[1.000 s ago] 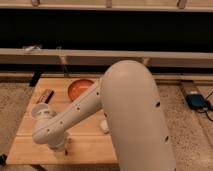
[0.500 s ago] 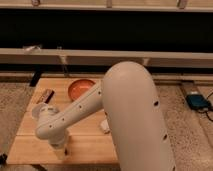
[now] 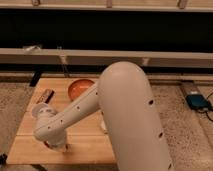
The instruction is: Drag the pepper across the table
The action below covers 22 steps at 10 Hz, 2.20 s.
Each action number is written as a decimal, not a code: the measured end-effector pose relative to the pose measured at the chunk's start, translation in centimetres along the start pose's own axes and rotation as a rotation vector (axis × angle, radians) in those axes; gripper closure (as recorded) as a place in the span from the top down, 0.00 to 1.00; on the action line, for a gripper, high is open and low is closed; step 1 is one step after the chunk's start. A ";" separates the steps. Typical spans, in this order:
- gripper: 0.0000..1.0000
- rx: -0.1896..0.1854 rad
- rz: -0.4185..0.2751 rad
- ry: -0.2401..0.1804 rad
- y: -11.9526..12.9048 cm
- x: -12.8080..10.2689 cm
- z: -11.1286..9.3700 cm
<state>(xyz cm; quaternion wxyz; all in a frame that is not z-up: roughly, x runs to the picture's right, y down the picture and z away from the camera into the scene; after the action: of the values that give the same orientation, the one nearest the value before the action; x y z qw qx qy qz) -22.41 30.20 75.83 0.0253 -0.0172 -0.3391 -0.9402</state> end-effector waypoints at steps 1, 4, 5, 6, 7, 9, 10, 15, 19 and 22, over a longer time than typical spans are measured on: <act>0.05 -0.001 0.001 -0.001 0.0 0.0 0.0; 0.00 -0.008 0.003 -0.001 0.6 -0.2 -0.1; 0.00 -0.014 0.004 -0.007 0.9 -0.5 -0.3; 0.00 -0.029 0.005 -0.020 1.5 -0.9 -0.4; 0.00 -0.042 0.004 -0.035 1.9 -1.3 -0.5; 0.00 -0.071 -0.007 -0.080 2.2 -1.6 -0.5; 0.00 -0.088 -0.018 -0.107 2.3 -1.6 -0.5; 0.00 -0.128 -0.060 -0.219 2.6 -2.2 0.2; 0.00 -0.137 -0.048 -0.229 3.8 -3.5 0.2; 0.00 -0.137 -0.011 -0.217 6.3 -6.0 -0.3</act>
<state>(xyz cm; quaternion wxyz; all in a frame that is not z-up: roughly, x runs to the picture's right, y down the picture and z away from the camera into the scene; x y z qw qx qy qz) -16.02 25.42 79.30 -0.0177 -0.1188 -0.2748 -0.9540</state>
